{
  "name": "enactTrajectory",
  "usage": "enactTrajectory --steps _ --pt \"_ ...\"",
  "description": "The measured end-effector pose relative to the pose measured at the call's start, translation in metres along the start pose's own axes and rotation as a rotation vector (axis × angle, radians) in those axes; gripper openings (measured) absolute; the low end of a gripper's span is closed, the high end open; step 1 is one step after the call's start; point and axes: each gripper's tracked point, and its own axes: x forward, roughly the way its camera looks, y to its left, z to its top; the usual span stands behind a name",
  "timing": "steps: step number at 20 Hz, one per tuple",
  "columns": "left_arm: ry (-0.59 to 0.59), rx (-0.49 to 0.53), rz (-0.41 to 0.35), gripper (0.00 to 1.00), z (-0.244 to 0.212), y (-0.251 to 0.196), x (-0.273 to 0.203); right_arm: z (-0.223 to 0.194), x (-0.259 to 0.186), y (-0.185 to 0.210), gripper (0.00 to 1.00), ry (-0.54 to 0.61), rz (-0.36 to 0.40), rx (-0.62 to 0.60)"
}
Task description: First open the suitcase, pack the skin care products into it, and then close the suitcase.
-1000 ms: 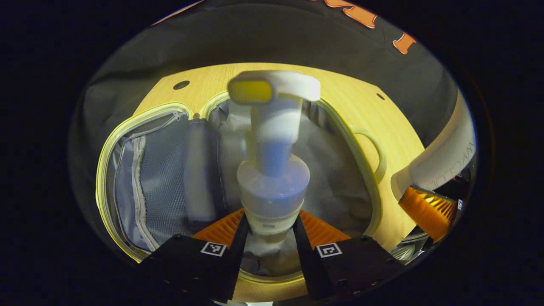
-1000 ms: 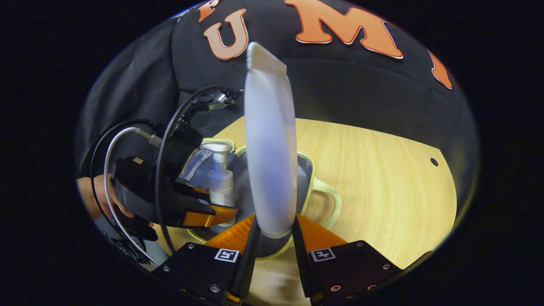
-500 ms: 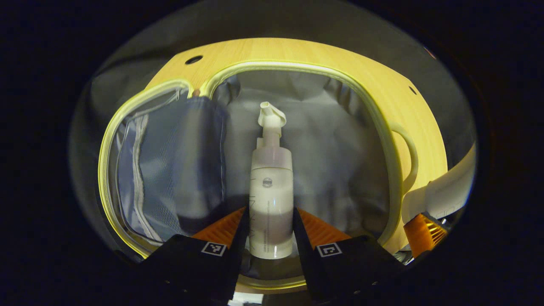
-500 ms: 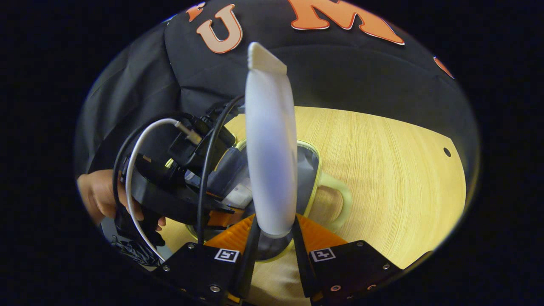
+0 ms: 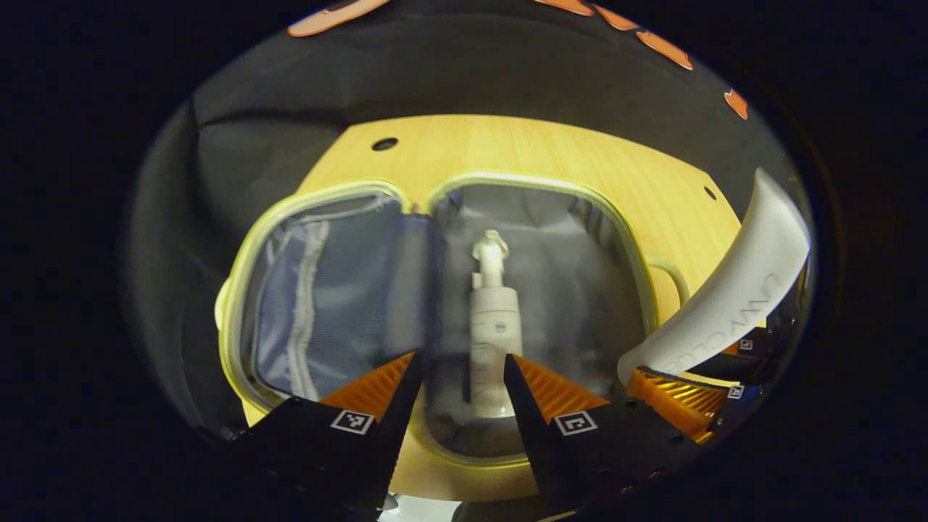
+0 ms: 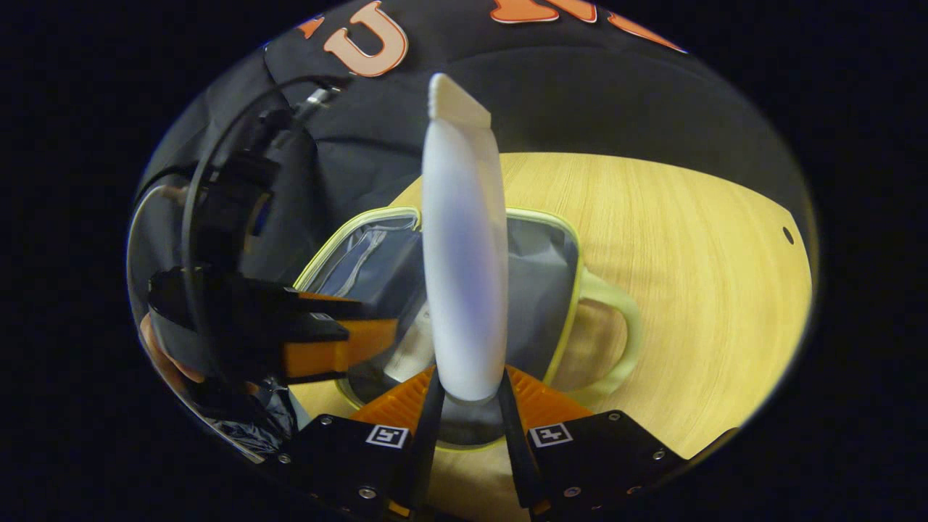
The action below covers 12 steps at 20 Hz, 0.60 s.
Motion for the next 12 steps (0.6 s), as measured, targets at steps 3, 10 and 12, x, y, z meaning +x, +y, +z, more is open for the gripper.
enactTrajectory --steps 3,10,12 --pt "-0.045 -0.045 0.078 0.75 0.0 0.046 -0.017 -0.013 0.014 0.013 0.42 0.068 0.031 0.022" --pt "-0.038 -0.21 0.149 0.75 -0.021 0.116 -0.045 -0.037 0.044 0.017 0.51 0.265 0.032 0.155" --pt "-0.038 -0.234 0.151 0.75 -0.028 0.121 -0.045 -0.043 0.055 0.02 0.47 0.331 0.021 0.175"
